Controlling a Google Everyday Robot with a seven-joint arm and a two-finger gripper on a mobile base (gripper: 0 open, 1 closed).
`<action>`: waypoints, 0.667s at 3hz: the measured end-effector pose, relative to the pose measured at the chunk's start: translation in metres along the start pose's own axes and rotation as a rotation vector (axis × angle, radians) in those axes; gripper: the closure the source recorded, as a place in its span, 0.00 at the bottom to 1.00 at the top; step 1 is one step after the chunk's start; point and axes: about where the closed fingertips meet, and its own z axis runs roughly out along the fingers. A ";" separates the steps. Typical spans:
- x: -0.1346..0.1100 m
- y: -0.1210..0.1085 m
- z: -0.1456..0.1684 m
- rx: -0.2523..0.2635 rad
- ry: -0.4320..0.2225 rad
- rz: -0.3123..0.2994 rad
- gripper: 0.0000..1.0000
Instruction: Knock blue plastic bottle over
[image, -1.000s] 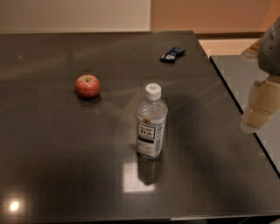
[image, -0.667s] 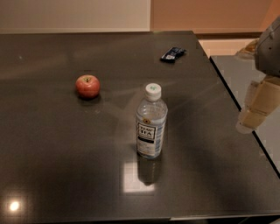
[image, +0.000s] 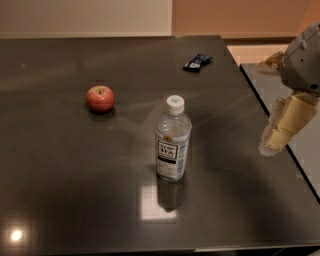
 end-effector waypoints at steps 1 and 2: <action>-0.033 0.030 0.046 -0.124 -0.193 -0.084 0.00; -0.055 0.042 0.061 -0.157 -0.294 -0.120 0.00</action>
Offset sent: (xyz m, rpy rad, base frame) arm -0.0209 0.1451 -0.0344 0.5961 0.0338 0.3115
